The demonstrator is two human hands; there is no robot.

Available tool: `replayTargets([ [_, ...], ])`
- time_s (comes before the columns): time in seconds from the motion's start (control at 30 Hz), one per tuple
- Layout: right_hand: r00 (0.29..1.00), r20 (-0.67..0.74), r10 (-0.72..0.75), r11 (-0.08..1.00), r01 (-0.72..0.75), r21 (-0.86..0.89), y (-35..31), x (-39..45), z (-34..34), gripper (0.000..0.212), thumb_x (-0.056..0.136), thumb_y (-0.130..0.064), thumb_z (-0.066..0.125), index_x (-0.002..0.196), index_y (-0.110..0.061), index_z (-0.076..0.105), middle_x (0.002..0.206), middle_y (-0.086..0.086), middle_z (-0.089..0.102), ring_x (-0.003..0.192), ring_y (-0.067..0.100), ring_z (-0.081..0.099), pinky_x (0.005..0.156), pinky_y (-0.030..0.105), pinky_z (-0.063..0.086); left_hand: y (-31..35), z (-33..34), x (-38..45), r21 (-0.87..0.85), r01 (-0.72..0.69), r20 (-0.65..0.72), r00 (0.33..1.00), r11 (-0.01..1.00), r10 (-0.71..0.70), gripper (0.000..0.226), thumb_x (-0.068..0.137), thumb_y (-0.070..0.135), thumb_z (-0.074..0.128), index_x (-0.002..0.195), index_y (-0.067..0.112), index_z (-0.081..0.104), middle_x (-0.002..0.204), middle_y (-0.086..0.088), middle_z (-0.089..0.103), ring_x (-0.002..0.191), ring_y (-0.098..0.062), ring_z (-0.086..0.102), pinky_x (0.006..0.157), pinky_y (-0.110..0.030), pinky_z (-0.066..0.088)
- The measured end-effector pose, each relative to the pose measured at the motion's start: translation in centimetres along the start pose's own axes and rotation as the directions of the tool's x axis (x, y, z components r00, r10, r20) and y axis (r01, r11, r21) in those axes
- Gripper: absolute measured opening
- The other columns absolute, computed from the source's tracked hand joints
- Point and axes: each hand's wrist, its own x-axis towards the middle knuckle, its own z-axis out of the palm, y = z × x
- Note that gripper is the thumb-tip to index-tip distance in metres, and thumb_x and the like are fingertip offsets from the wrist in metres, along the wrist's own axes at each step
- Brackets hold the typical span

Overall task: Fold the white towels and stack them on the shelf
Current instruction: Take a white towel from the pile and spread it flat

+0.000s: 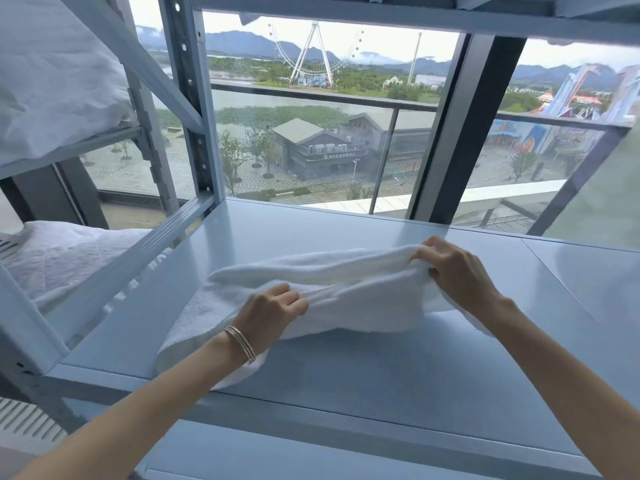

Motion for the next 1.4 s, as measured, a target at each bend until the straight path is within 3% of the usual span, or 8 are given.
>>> replayTargets([
  [0.17,0.997,-0.012,0.074,0.994,-0.075,-0.085,1.9,-1.6,-0.7,0.029,0.076,0.007,0.062,0.097,-0.012,0.067,0.095,0.009,0.062,0.068,0.034,0.063,0.054,0.036,0.05,-2.5,-1.1,0.8,0.026,0.068,0.096,0.993,0.997,-0.071,0.018,0.067,0.002,0.057,0.061,0.018,0.055,0.057,0.004,0.053,0.055,-0.019,0.055,0.034,-0.022,0.041],
  [0.3,0.872,0.442,0.21,0.964,-0.11,-0.241,1.8,-2.4,1.1,0.038,0.087,-0.004,0.044,0.113,-0.024,0.061,0.116,0.003,0.053,0.096,0.028,0.058,0.073,0.034,0.049,-0.3,-0.2,3.7,0.127,0.217,0.421,0.872,0.968,-0.251,0.025,0.077,0.005,0.059,0.091,0.025,0.061,0.096,0.006,0.058,0.09,-0.02,0.06,0.058,-0.025,0.037],
  [0.57,0.998,0.066,-0.004,0.981,0.017,-0.195,-0.7,-6.2,1.2,0.047,0.054,0.0,0.08,0.094,-0.021,0.069,0.096,0.004,0.063,0.079,0.028,0.063,0.058,0.034,0.05,8.5,3.5,5.6,-0.062,-0.177,0.241,0.952,0.982,0.186,0.04,0.049,0.048,0.079,0.083,0.029,0.07,0.088,0.009,0.065,0.079,-0.013,0.063,0.066,-0.019,0.049],
  [0.7,0.939,0.302,0.161,0.941,-0.055,-0.333,0.4,-8.3,1.8,0.084,0.039,-0.022,0.09,0.117,-0.035,0.062,0.104,0.0,0.063,0.078,0.026,0.064,0.05,0.034,0.049,10.8,5.8,6.7,-0.006,-0.12,0.302,0.946,0.993,0.116,0.055,0.04,0.045,0.078,0.088,0.021,0.069,0.08,0.005,0.063,0.072,-0.016,0.061,0.063,-0.019,0.049],
  [0.83,0.716,0.602,0.352,0.904,-0.094,-0.417,2.6,-9.2,1.8,0.05,0.098,-0.03,0.041,0.142,-0.046,0.024,0.141,-0.006,0.034,0.116,0.024,0.046,0.082,0.035,0.043,11.7,5.9,7.6,-0.079,-0.124,0.296,0.945,0.989,0.142,0.031,0.037,0.017,0.079,0.059,0.023,0.059,0.06,0.005,0.055,0.054,-0.015,0.056,0.052,-0.018,0.043],
  [1.1,0.675,0.581,0.455,0.853,-0.142,-0.503,5.7,-7.2,2.0,0.066,0.096,-0.013,0.038,0.142,-0.052,0.012,0.149,0.003,0.017,0.132,0.032,0.025,0.095,0.043,0.036,16.6,4.9,6.2,-0.479,-0.127,0.185,0.952,0.868,0.242,0.025,0.07,0.028,0.044,0.077,0.031,0.068,0.077,0.013,0.063,0.067,-0.013,0.061,0.053,-0.017,0.047],
  [1.3,0.952,0.273,0.142,0.985,-0.162,0.055,6.0,-10.8,-0.3,0.032,0.089,-0.007,0.053,0.11,-0.025,0.068,0.131,0.004,0.055,0.118,0.026,0.052,0.087,0.034,0.048,19.5,6.4,7.9,-0.48,-0.001,0.228,0.965,0.877,0.126,0.016,0.059,0.02,0.064,0.071,0.03,0.069,0.071,0.01,0.062,0.059,-0.016,0.061,0.04,-0.019,0.045],
  [1.4,0.956,0.282,-0.08,0.971,0.01,0.24,4.6,-12.5,-0.9,0.021,0.09,-0.016,0.053,0.101,-0.015,0.071,0.11,0.002,0.067,0.101,0.022,0.063,0.078,0.031,0.05,21.5,6.9,9.1,-0.494,0.03,0.223,0.97,0.869,0.094,0.019,0.058,0.018,0.063,0.071,0.03,0.069,0.075,0.011,0.065,0.058,-0.014,0.062,0.04,-0.015,0.042],
])
